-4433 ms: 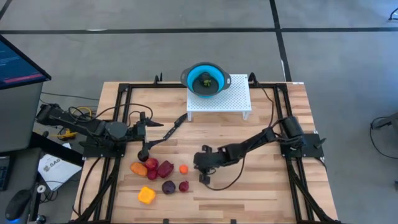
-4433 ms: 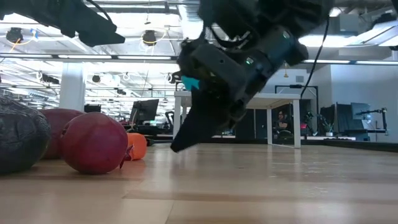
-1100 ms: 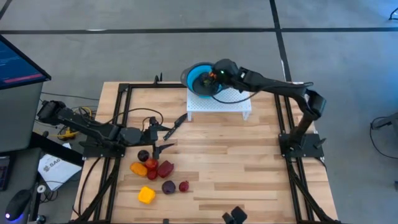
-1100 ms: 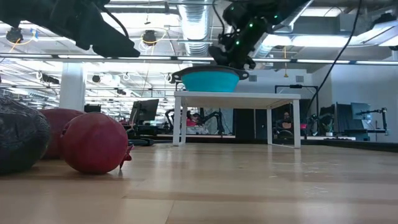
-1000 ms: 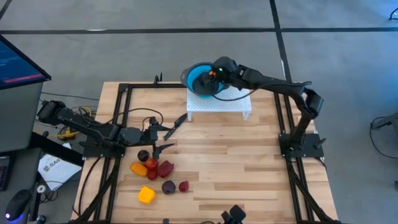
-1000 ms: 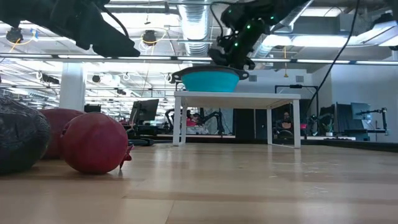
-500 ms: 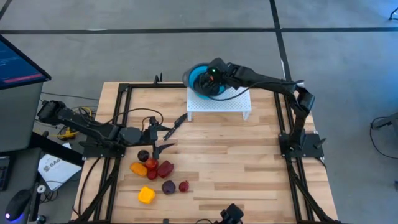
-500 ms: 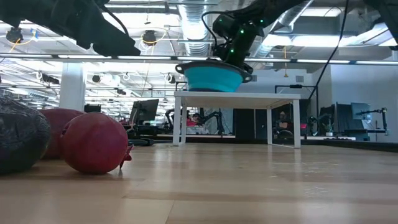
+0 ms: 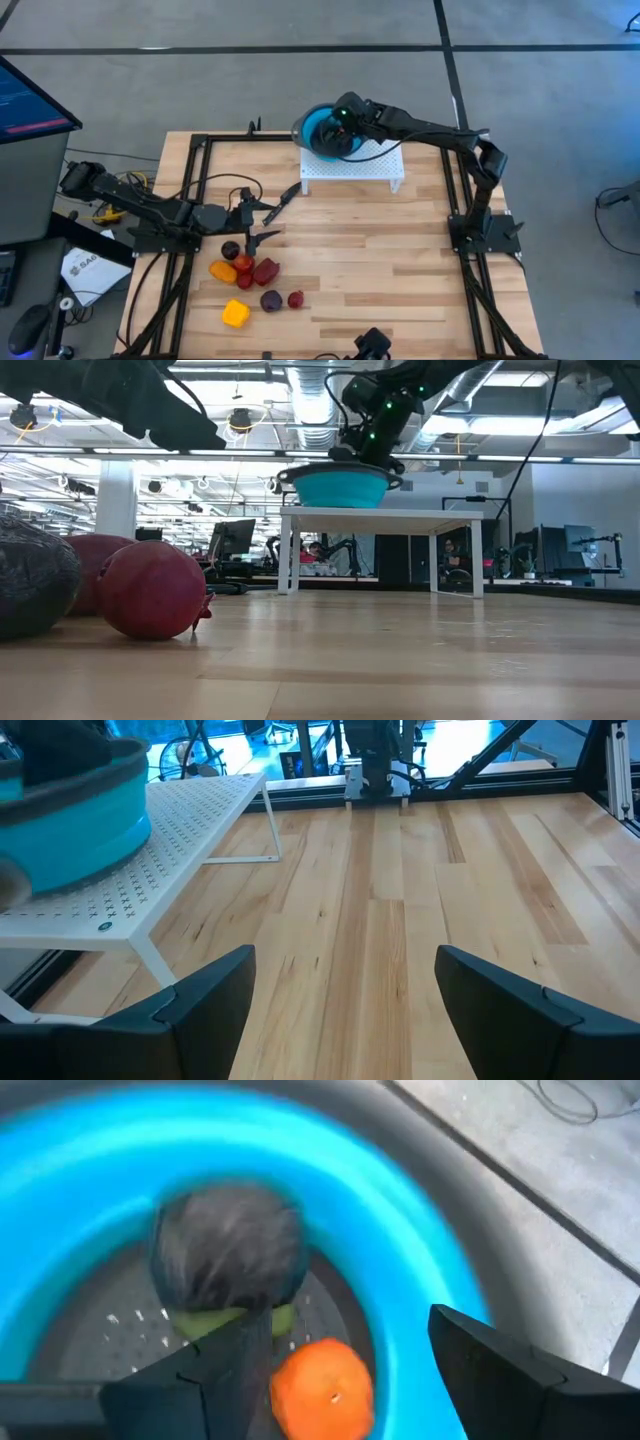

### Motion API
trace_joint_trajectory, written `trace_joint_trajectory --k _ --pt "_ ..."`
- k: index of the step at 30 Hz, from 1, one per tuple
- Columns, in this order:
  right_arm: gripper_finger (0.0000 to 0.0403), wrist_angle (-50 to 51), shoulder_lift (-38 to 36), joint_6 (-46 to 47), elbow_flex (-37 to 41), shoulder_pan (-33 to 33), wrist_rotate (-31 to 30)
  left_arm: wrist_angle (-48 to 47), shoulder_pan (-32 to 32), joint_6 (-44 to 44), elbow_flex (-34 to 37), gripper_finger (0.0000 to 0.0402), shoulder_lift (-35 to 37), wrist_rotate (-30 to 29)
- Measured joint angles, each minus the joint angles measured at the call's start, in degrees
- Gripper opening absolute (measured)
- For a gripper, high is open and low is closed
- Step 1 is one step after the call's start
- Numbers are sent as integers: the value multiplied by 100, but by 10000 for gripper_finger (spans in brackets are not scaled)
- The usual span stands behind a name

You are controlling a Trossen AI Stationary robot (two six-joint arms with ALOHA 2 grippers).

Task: Pick & Place Fruit
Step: Put the red pomegranate into the blue strainer bowl on the shelf

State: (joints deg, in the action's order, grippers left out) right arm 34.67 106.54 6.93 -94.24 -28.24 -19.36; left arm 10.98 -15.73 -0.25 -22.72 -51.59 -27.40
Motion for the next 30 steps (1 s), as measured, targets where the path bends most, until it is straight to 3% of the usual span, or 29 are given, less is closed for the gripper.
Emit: trace_joint_trajectory --k 9,14,24,30 --pt "265 451 -10 1 -709 168 -75 2 0 0 0 301 0 0" --pt "265 849 -76 -256 -1031 626 -449 0 -8 0 0 301 0 -2" --pt "265 955 -326 -714 -993 2912 -783 -109 -213 -2 0 301 0 2" --pt "265 6 -321 -578 51 4226 -737 -245 -333 -28 2 301 0 0"
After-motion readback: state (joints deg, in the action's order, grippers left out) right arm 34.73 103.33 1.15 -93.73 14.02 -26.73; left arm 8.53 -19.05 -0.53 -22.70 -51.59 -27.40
